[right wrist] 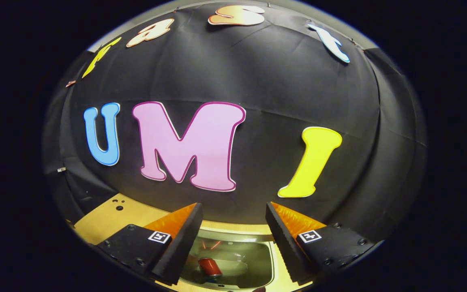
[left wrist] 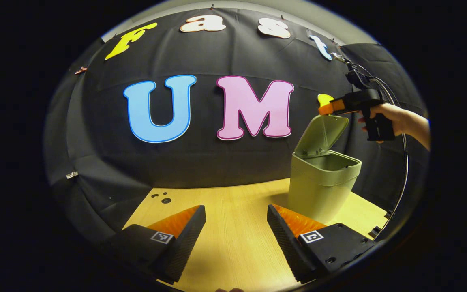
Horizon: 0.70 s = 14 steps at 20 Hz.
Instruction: Press the lid of the desktop garbage bin to open it, pick up the crumpled paper on the desktop and throw it into the bin, then pick up the pop can on the desktop and drop it into the bin, and finally close the garbage bin lid.
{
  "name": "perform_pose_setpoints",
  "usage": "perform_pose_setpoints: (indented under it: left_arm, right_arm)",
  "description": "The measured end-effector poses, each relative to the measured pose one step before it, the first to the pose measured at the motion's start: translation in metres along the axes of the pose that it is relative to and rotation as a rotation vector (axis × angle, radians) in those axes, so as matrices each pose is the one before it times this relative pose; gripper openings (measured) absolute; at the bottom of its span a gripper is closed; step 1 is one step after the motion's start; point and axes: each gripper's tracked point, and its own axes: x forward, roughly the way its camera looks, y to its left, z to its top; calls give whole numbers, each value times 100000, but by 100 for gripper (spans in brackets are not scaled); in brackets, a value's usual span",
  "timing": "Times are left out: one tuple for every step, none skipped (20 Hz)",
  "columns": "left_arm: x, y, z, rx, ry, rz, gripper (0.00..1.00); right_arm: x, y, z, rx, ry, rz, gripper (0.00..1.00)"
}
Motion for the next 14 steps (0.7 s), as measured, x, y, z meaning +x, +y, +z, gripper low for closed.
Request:
perform_pose_setpoints:
  left_arm:
    - [69,-47,-27,-5,83,-281,98]
    - [27,-51,-51,172,86,-239,98]
    - [5,-45,-8,247,64,-254,98]
    - [48,-19,-28,257,12,-152,98]
    - [6,-23,-25,139,25,-211,98]
    - [5,-41,31,1,105,-102,98]
    - [-12,18,-68,-62,86,-44,98]
    - [2,-53,32,-56,61,-156,98]
    - [-45,-14,-93,68,35,-4,98]
    - [-10,-4,57,124,22,-17,98]
    - [36,-25,-29,75,62,-28,98]
    - [-28,-30,26,-3,43,-54,98]
    - [10,-11,-63,-67,131,-52,98]
    - [18,-41,-49,-61,80,-101,98]
  right_arm:
    - [-444,357,-693,-548,427,629,98]
    - [-378,634,-1371,-68,687,317,98]
    - [-364,279,-802,248,759,480,98]
    - [-298,302,-698,337,342,265,98]
    - [-293,130,-507,149,111,62,98]
    - [-239,156,-655,190,187,42,98]
    - [-171,120,-422,436,308,140,98]
    - [-142,152,-576,607,429,330,98]
    - [-138,17,-507,589,552,149,98]
    - [-27,22,-576,635,811,-23,98]
    - [-151,-18,-426,598,654,42,98]
    - [-48,-15,-433,753,287,-50,98]
    - [-113,57,-413,627,143,-14,98]
    - [-104,-41,-390,435,464,92,97]
